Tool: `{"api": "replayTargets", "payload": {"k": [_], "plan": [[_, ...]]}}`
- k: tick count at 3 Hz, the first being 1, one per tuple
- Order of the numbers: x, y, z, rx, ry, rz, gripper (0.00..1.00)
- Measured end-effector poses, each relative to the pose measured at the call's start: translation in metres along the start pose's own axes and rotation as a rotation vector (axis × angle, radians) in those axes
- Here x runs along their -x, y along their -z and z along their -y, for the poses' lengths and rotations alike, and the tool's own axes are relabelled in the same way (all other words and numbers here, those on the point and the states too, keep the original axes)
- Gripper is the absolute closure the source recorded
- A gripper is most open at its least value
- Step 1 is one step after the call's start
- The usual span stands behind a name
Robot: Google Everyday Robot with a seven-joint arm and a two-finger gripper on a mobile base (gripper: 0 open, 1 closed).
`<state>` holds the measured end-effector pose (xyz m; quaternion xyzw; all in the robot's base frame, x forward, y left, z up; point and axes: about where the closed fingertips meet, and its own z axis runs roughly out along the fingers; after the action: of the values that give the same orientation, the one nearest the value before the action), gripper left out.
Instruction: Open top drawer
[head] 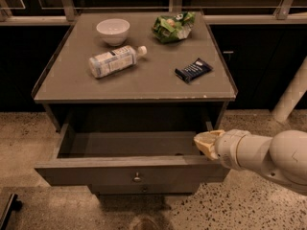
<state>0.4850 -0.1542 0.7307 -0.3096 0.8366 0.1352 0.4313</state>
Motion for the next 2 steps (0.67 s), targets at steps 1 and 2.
{"api": "replayTargets", "payload": {"k": [1, 2], "plan": [[-0.0001, 0.0, -0.0001, 0.0, 0.001, 0.0, 0.59], [-0.0001, 0.0, -0.0001, 0.0, 0.001, 0.0, 0.36]]}}
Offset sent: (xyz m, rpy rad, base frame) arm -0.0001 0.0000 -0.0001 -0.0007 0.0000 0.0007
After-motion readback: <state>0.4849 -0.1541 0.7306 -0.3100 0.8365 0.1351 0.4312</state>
